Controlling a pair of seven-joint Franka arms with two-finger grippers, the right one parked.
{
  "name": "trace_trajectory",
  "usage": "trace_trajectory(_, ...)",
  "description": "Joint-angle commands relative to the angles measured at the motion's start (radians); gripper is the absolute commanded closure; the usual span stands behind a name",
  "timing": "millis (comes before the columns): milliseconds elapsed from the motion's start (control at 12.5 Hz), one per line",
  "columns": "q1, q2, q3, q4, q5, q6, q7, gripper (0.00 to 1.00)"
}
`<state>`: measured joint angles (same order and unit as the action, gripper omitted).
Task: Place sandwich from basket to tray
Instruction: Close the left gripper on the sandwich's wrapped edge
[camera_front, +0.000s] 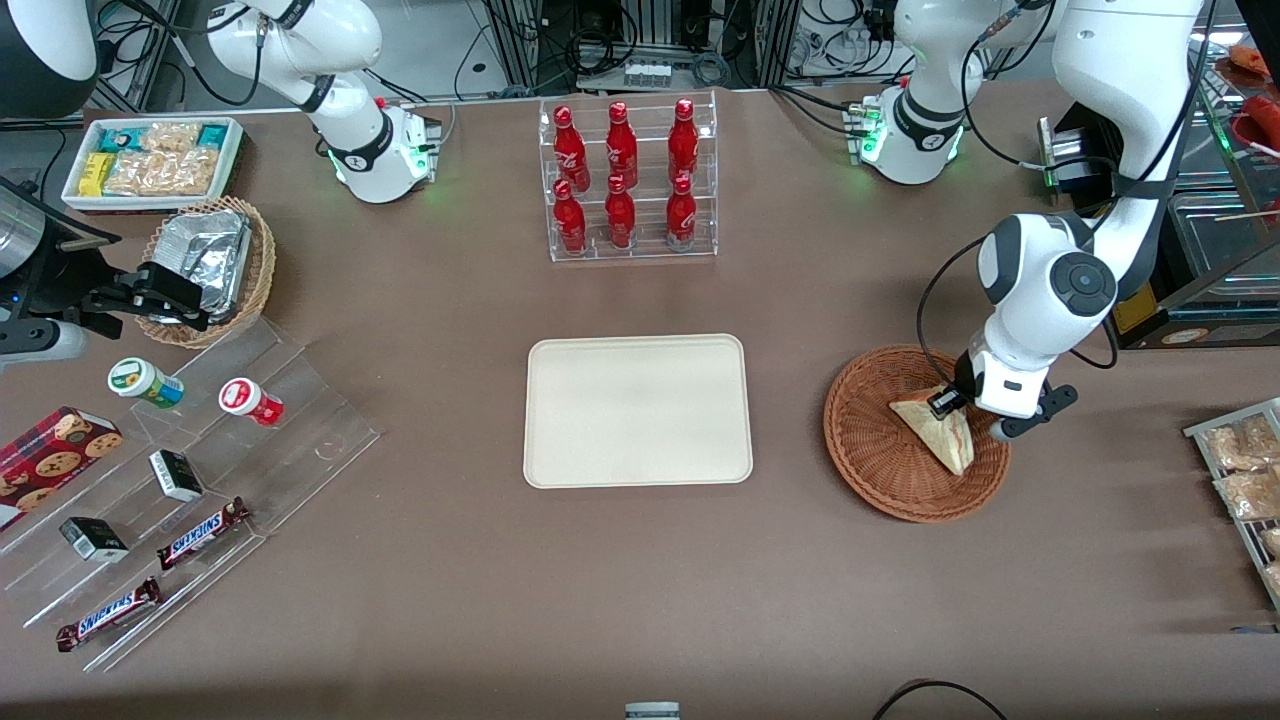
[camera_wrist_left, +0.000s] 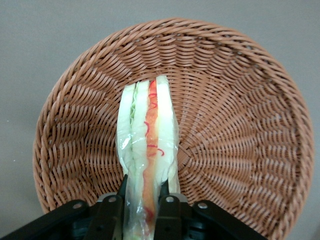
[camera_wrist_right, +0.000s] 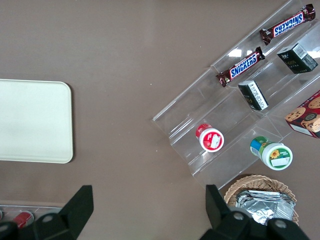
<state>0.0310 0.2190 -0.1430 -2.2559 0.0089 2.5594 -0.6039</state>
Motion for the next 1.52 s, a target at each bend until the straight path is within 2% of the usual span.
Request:
trace_trajectory(0,-0.006,-0.056,0.0,0.073,0.008,-0.156,0.001,1.0)
trace_trajectory(481,-0.005,-0.07,0.0,0.284,0.009,-0.396,0.104,1.0)
trace_trajectory(802,-0.006,-0.069,-0.003,0.334,0.006,-0.429,0.222,1.0)
trace_trajectory(1444,-0.011,0.012,-0.179,0.392,0.013,-0.426,0.259,1.0)
